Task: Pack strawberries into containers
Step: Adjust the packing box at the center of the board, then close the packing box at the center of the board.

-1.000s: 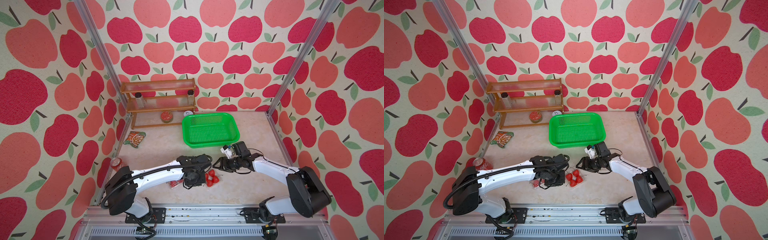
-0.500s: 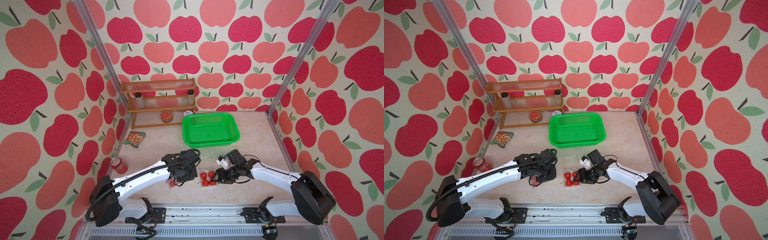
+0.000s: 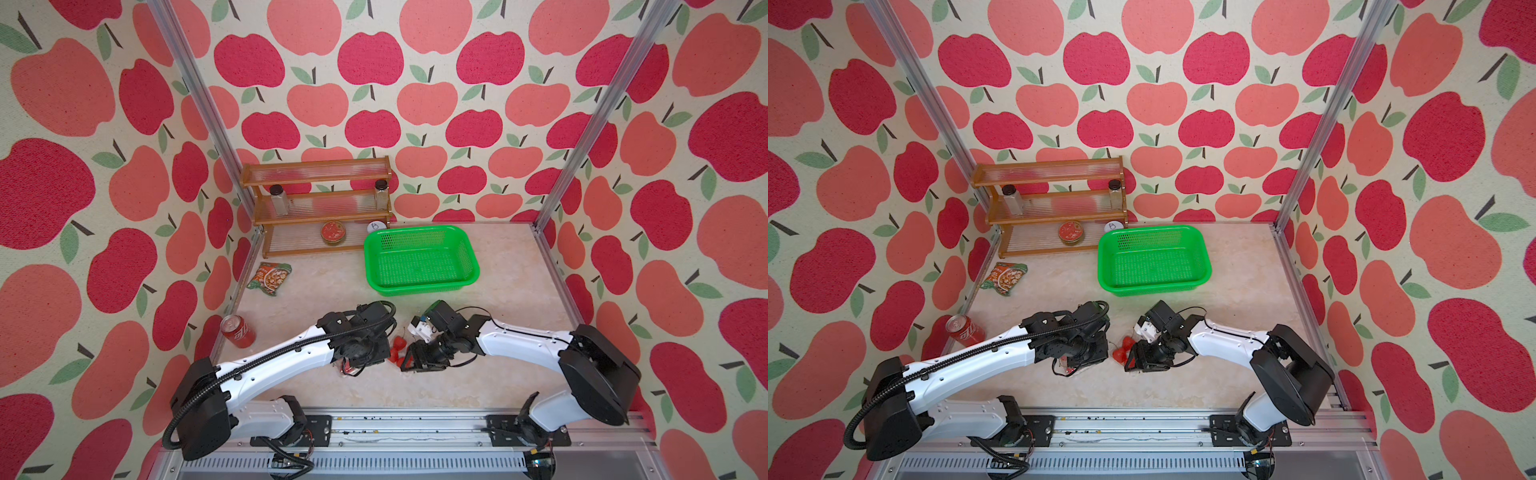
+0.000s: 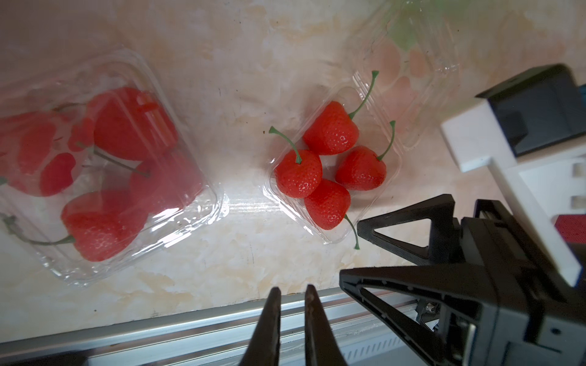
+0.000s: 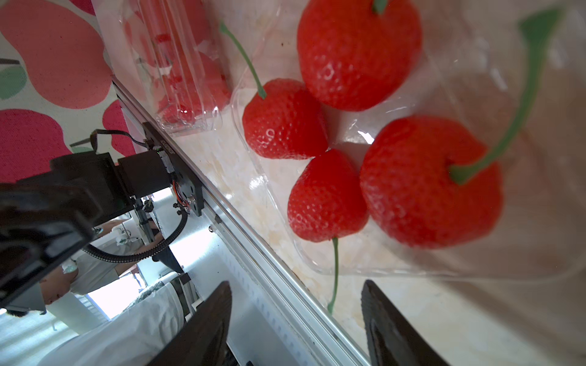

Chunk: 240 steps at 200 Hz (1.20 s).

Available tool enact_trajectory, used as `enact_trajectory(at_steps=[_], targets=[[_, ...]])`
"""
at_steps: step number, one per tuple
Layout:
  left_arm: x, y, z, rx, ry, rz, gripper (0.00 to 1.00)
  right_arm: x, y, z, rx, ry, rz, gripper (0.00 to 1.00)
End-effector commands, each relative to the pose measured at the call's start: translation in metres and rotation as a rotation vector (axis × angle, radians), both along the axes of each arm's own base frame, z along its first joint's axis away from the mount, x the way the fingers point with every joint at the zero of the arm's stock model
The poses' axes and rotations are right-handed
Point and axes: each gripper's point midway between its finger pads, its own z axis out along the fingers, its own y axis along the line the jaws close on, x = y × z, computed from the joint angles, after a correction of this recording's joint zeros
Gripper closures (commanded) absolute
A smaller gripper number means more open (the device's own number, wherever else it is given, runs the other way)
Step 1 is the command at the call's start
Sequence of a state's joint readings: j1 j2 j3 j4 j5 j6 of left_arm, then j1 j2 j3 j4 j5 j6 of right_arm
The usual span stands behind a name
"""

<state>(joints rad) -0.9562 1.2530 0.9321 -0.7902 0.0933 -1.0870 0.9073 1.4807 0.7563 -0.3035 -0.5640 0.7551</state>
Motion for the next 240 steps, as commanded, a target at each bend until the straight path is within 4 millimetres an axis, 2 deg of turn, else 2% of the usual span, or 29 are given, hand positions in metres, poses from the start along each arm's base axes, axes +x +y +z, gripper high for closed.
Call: enact_trajectory(at_steps=[1,27,50,74,108,143,192,220,240], targets=[[-0.006,0.000,-0.010,0.015,0.031,0.011,0.84,0.002,-0.027,0.009,-0.051,-0.017,-0.075,0.28],[-0.007,-0.011,-0.020,0.022,0.055,-0.015,0.83,0.014,-0.060,0.006,-0.066,-0.033,-0.202,0.28],[-0.005,-0.019,-0.027,0.017,0.067,-0.034,0.81,0.039,-0.082,-0.003,-0.037,-0.060,-0.353,0.27],[-0.004,-0.022,-0.031,0.029,0.076,-0.048,0.77,0.071,-0.093,-0.006,0.005,-0.100,-0.450,0.27],[0.001,-0.023,-0.034,0.026,0.087,-0.044,0.75,0.108,-0.087,-0.014,0.065,-0.113,-0.496,0.27],[0.005,-0.023,-0.038,0.039,0.095,-0.037,0.75,0.128,-0.076,-0.026,0.096,-0.095,-0.509,0.28],[0.008,-0.020,-0.041,0.042,0.107,-0.016,0.75,0.142,-0.064,-0.039,0.133,-0.069,-0.535,0.32],[0.009,-0.017,-0.041,0.045,0.111,-0.012,0.74,0.143,-0.062,-0.046,0.124,-0.050,-0.542,0.40],[0.009,-0.015,-0.040,0.045,0.109,-0.010,0.74,0.143,-0.063,-0.051,0.112,-0.043,-0.553,0.49]])
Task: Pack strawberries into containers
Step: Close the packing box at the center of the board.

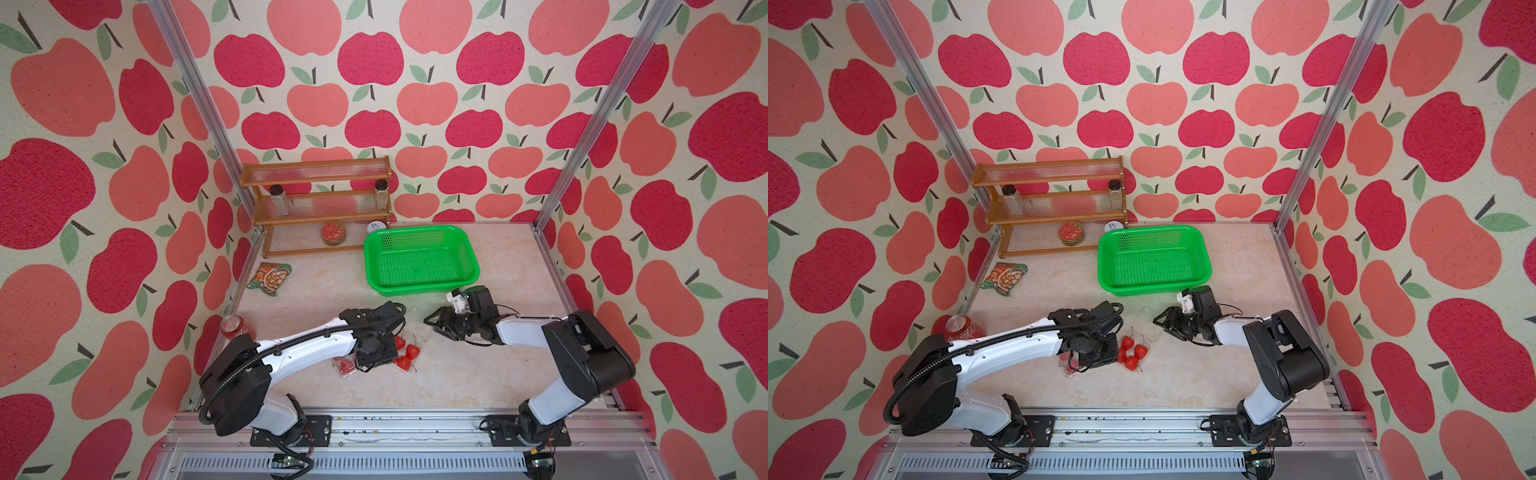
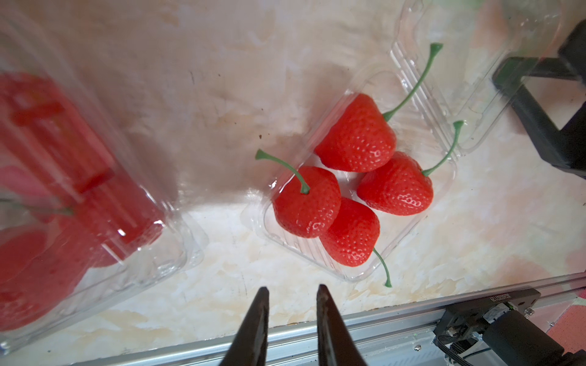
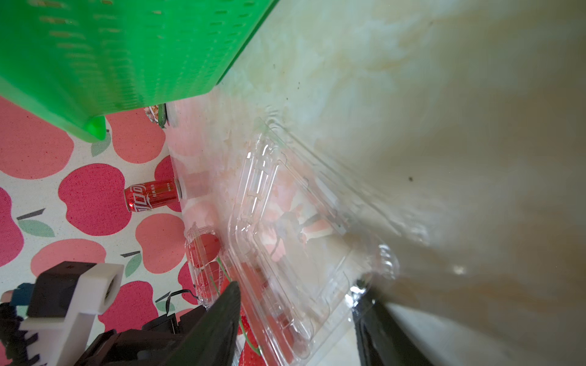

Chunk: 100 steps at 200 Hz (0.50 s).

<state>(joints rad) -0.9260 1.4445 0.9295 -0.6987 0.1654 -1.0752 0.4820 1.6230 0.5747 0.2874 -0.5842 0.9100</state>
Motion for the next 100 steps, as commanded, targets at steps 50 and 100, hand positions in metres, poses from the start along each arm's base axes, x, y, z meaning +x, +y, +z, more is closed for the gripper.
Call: enact_trajectory(at_steps=[50,100], targets=[[0.001,0.005,0.007,-0.001,-0.013,0.004,0.74,-0.006,-0.006,-0.018,-0.073,0.044,-0.028,0.70],[-0.002,0.011,0.009,0.001,-0.020,0.014,0.74,-0.010,0.006,-0.004,-0.159,-0.055,0.082,0.90]])
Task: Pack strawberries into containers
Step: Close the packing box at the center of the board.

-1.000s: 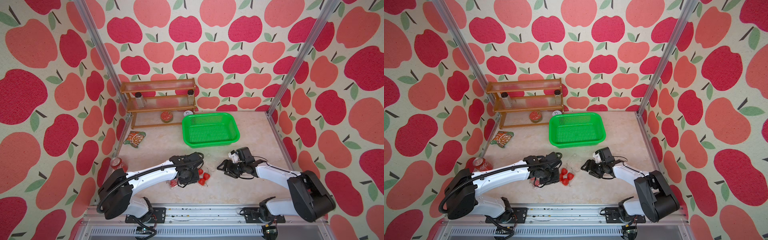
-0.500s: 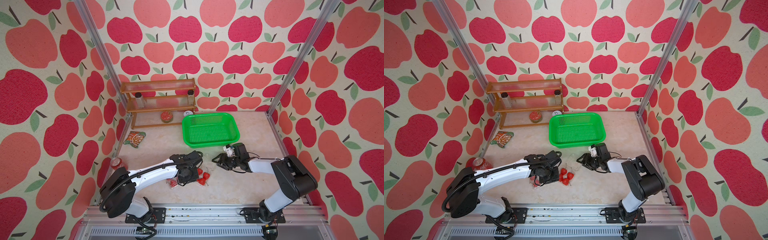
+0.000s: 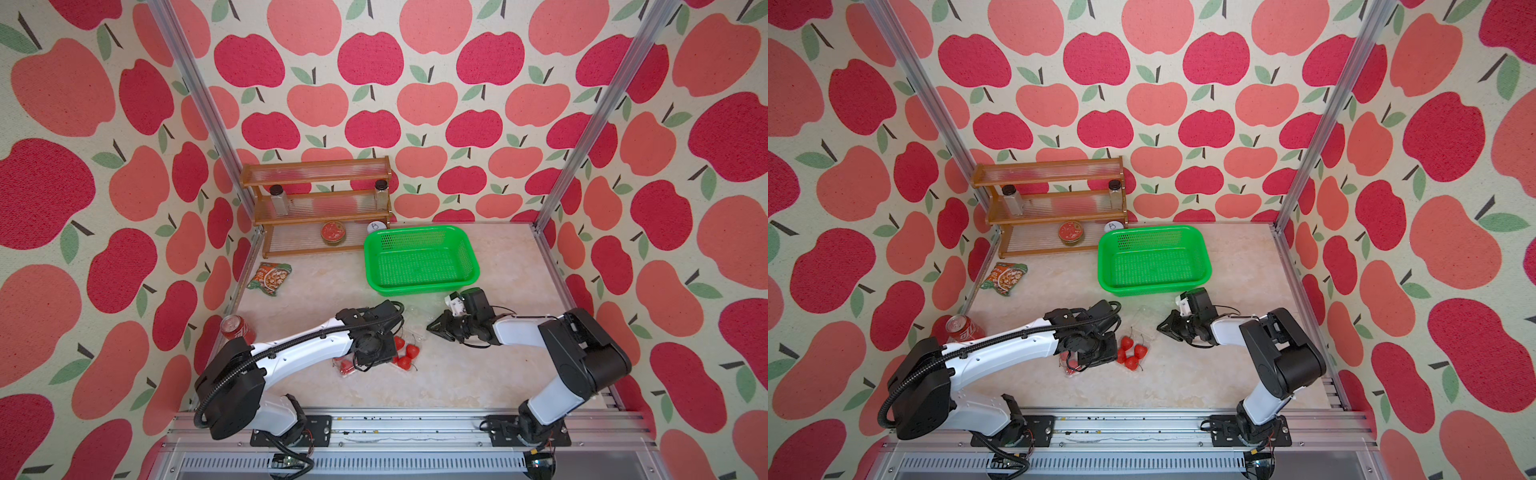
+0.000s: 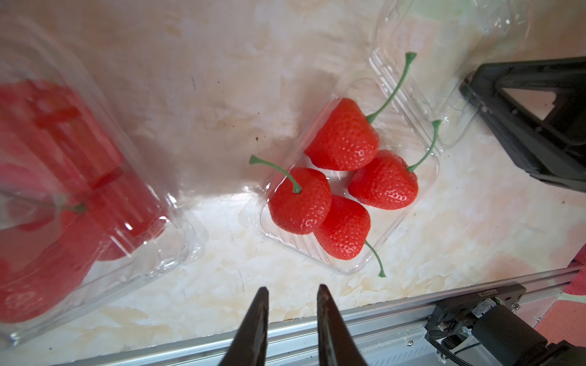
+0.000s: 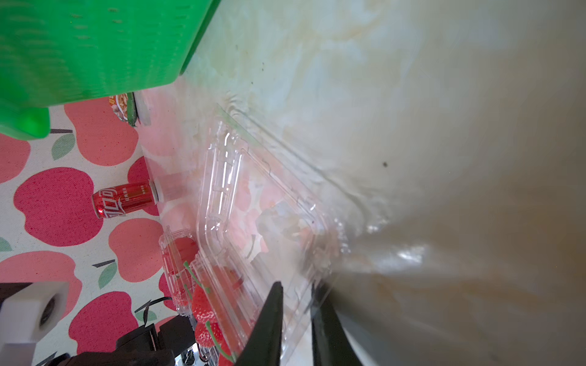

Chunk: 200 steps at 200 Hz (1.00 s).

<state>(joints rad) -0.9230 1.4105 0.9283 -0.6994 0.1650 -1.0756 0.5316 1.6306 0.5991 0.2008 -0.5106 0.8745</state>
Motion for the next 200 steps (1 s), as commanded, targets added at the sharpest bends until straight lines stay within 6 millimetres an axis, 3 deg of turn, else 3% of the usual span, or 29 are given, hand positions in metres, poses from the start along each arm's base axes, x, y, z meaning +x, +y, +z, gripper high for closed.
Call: enact_trajectory(at_steps=[1,101,137,155,167,200], targets=[[-0.003,0.012,0.000,0.027,-0.001,0.012,0.74,-0.001,0.003,0.009,-0.069,-0.061,0.062,0.91],[0.007,0.011,0.005,0.015,-0.017,0.016,0.69,-0.006,0.010,0.035,-0.143,-0.194,0.141,0.95],[0.033,0.012,0.010,0.004,-0.045,0.038,0.59,-0.007,0.010,0.040,-0.155,-0.228,0.144,0.95],[0.055,0.009,0.014,-0.033,-0.073,0.053,0.57,-0.008,0.011,0.041,-0.155,-0.231,0.145,0.95],[0.070,0.005,0.016,-0.069,-0.086,0.055,0.51,-0.008,0.011,0.040,-0.156,-0.229,0.146,0.95],[0.107,-0.011,0.019,-0.103,-0.155,-0.031,0.50,-0.008,0.013,0.039,-0.152,-0.217,0.153,0.95]])
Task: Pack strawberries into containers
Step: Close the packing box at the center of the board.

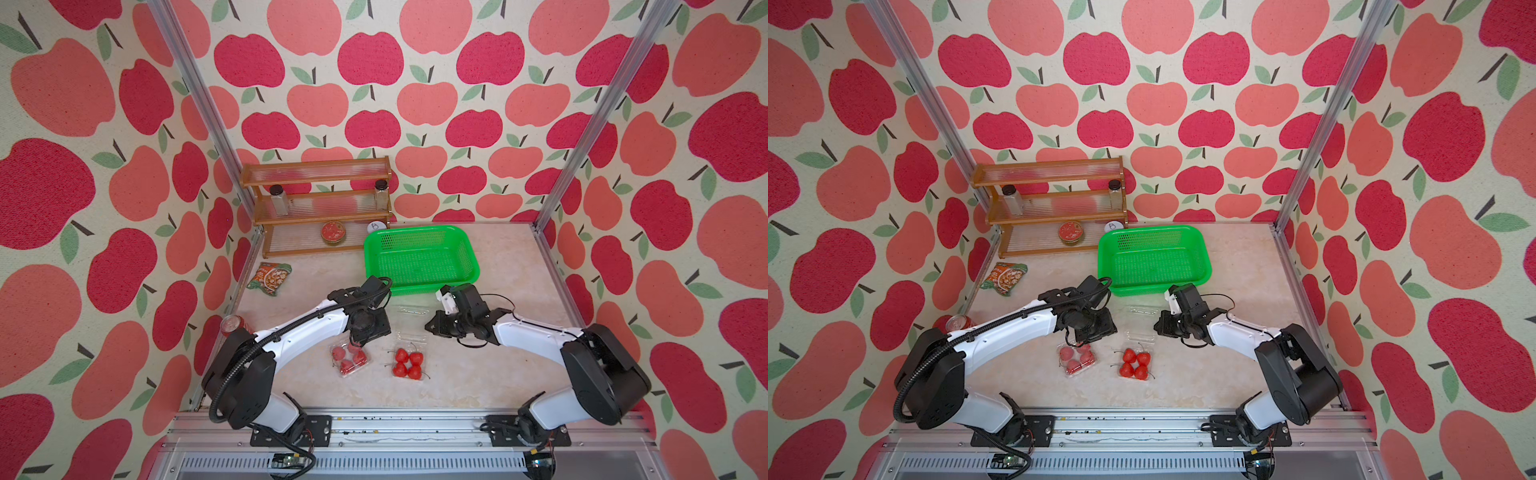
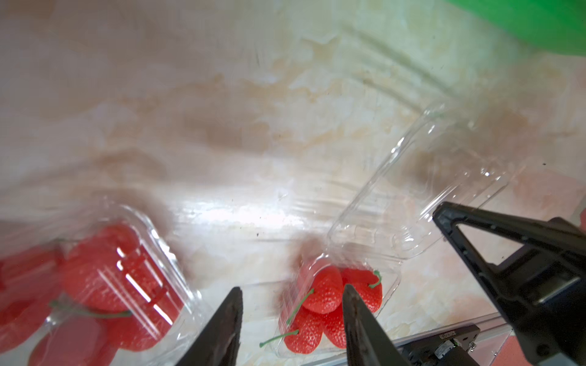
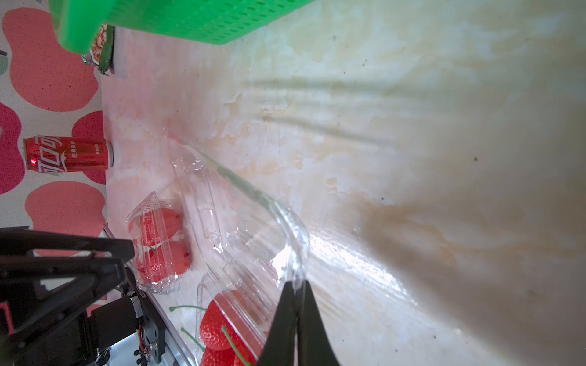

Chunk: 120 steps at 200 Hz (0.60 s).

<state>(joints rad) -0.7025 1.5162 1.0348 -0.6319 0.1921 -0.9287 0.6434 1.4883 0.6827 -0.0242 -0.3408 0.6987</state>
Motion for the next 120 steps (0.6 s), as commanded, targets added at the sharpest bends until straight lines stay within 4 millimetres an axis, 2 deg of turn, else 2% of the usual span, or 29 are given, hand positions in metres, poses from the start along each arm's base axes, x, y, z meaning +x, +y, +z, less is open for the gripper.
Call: enact_trajectory(at_steps=[1,35,120], targets=[[0.028,-0.021,0.009,-0.047,-0.083,-0.107,0.50,0.001,0.003,0.005,-0.009,-0.018,0.022,0.95],[0.046,-0.042,0.000,-0.078,-0.094,-0.193,0.50,0.000,0.005,0.004,-0.002,-0.009,0.028,0.95],[0.057,-0.069,-0.007,-0.200,-0.145,-0.268,0.51,-0.003,0.008,0.002,0.014,0.008,0.041,0.95]])
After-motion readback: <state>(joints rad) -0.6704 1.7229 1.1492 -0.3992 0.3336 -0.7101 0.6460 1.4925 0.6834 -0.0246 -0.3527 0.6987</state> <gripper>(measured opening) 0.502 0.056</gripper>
